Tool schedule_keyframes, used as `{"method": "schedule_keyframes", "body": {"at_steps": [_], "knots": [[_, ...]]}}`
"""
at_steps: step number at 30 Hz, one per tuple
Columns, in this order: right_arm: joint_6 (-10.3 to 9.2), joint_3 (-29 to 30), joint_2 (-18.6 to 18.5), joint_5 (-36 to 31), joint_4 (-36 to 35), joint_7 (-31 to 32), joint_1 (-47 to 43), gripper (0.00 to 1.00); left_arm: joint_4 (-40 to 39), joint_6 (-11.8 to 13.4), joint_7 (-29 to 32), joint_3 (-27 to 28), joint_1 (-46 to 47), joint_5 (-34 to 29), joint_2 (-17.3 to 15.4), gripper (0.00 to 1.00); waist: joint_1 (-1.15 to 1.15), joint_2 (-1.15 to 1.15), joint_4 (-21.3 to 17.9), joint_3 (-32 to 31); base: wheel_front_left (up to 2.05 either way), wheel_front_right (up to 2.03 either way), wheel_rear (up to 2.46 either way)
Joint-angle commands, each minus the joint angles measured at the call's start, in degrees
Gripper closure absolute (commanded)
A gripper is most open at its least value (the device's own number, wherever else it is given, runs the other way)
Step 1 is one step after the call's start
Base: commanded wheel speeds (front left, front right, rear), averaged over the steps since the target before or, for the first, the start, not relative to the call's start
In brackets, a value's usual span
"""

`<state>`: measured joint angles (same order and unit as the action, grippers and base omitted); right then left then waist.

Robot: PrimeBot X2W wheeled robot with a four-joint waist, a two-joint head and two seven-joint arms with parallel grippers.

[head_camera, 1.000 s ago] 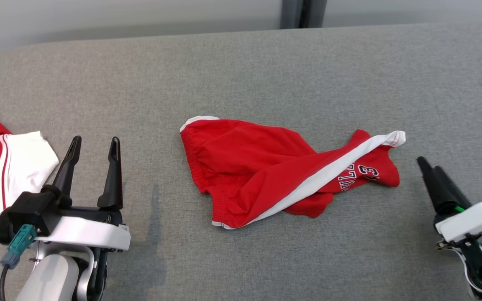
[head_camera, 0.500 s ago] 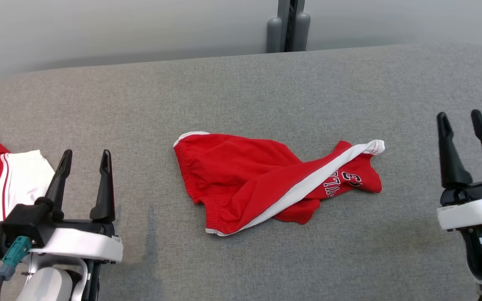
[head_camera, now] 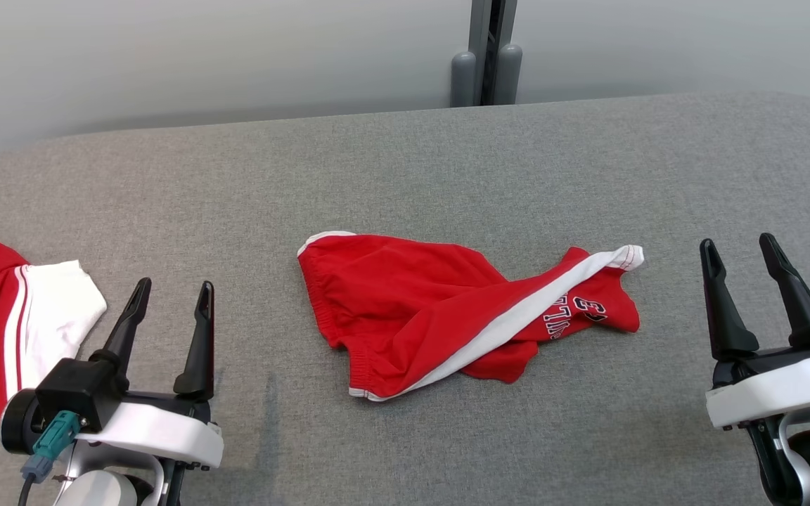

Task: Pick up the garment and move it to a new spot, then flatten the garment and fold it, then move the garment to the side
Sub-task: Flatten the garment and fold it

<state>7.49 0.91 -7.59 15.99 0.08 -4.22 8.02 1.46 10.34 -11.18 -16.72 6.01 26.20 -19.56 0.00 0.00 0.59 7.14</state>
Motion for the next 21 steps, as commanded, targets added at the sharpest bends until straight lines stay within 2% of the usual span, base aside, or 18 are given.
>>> {"method": "schedule_keyframes", "body": {"at_steps": [1, 6, 9, 16, 21], "knots": [[0.01, 0.11, -0.04, -0.59, -0.41, 0.36, -0.45, 0.0, -0.23, 0.35, 0.02, -0.07, -0.21, -0.64, -0.45, 0.0, 0.0, 0.0, 0.0, -0.03, 0.0, 0.0, 0.0], [0.01, 0.1, 0.21, -0.88, -0.73, 0.88, -0.61, 0.0, -0.48, 0.04, 0.29, -0.62, 0.56, -0.91, -0.68, 0.0, 0.0, 0.0, 0.02, 0.01, 0.0, 0.0, 0.0], [0.01, 0.27, -0.02, -1.35, -1.05, 1.45, -0.66, 0.0, -0.95, -0.97, 0.63, -2.09, 2.37, -1.58, -0.61, 0.0, 0.0, 0.0, 0.14, 0.42, 0.0, 0.0, 0.0], [0.01, -0.75, -0.09, -1.77, -1.79, 2.84, -0.32, 0.0, 1.69, -7.16, 7.57, -9.39, 5.42, -0.6, 0.35, 0.0, 0.0, 0.0, -1.2, 2.6, 0.0, 0.0, 0.0], [0.01, -1.59, 0.29, -1.42, -1.45, 3.03, 0.04, 0.0, 4.64, -10.36, 12.82, -12.98, 4.07, 1.96, 1.3, 0.0, 0.0, 0.0, -2.72, 3.98, 0.0, 0.0, 0.0]]}}
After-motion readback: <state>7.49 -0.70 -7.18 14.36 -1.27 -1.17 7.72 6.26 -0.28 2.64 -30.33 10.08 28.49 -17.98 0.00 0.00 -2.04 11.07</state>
